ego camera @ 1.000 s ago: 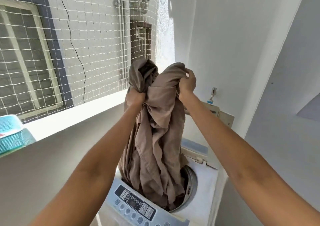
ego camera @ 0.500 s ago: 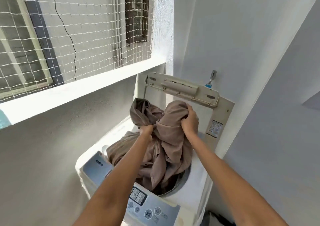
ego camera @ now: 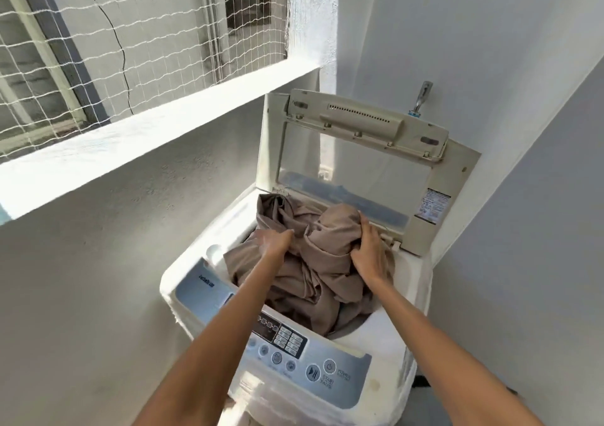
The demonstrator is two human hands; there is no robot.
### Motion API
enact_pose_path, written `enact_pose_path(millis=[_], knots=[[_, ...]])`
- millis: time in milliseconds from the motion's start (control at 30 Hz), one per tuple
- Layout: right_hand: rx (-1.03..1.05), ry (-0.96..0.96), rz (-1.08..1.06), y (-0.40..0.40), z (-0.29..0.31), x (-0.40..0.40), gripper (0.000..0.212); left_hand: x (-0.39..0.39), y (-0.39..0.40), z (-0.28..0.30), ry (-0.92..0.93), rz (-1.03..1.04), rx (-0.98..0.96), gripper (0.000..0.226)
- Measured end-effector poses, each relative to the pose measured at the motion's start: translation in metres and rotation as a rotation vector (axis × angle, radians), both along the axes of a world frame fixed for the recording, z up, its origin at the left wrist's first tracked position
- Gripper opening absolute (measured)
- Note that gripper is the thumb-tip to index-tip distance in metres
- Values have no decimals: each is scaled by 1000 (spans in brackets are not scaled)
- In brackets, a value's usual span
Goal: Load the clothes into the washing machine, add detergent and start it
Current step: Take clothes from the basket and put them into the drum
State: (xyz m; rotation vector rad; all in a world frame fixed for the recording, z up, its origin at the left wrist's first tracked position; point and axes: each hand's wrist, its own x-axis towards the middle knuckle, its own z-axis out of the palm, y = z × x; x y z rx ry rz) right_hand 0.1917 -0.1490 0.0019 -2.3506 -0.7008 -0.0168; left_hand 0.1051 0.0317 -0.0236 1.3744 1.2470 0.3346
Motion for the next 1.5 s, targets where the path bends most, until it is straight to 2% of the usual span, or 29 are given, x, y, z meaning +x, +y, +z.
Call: enact_pose_path(millis=[67,167,233,333,400,500,567,633,667,733,800,867,967,1033,1100,1167,1233,1267,1300,1367,1500], knots=[[21,-14,-54,5,-6,-9,69,-14,6,17,104,-66,316,84],[30,34,-91,8,-14,-26,73,-19,10,32,43,-233,615,78],[-22,105,-49,3,-19,-39,79,-16,0,27,-55,-438,598,78],[-72,209,65,-18,-22,-51,85,-17,-27,14,-92,-651,472,89],[-23,292,83,-38,-23,-51,87,-17,-43,5,-101,-753,515,94],[-9,418,111,-55,-30,-38,80,-18,-57,-6,-140,-851,657,85],[58,493,173,-55,-30,-31,77,-15,-59,-11,-107,-823,814,67],[240,548,179,-53,-28,-26,71,-7,-55,-13,-142,-734,919,38],[340,521,85,-53,-28,-24,65,-3,-53,-12,-199,-672,919,27],[483,418,-211,-54,-31,-23,49,1,-47,0,-306,-547,902,20],[484,466,-385,-57,-37,-23,40,1,-35,19,-339,-409,882,21],[391,574,-311,-60,-50,-22,59,-8,-21,25,-267,-350,899,17],[374,617,-179,-45,-58,-24,82,-25,3,13,-67,-403,1037,12],[372,659,-131,-23,-70,-27,92,-32,18,-1,38,-457,1038,21],[285,688,-88,2,-101,-21,85,-32,32,-13,26,-504,946,43],[219,738,-67,21,-182,3,94,-24,50,-25,6,-568,849,62],[164,783,-94,32,-223,9,99,-17,61,-31,94,-674,745,83],[160,801,-102,34,-217,1,92,-13,63,-34,157,-742,740,98],[174,791,-111,38,-183,-16,78,-8,66,-38,226,-819,760,107],[196,776,-152,39,-139,-30,45,5,65,-45,311,-942,813,110],[223,775,-294,14,-98,-8,24,28,57,-59,385,-1077,786,109]])
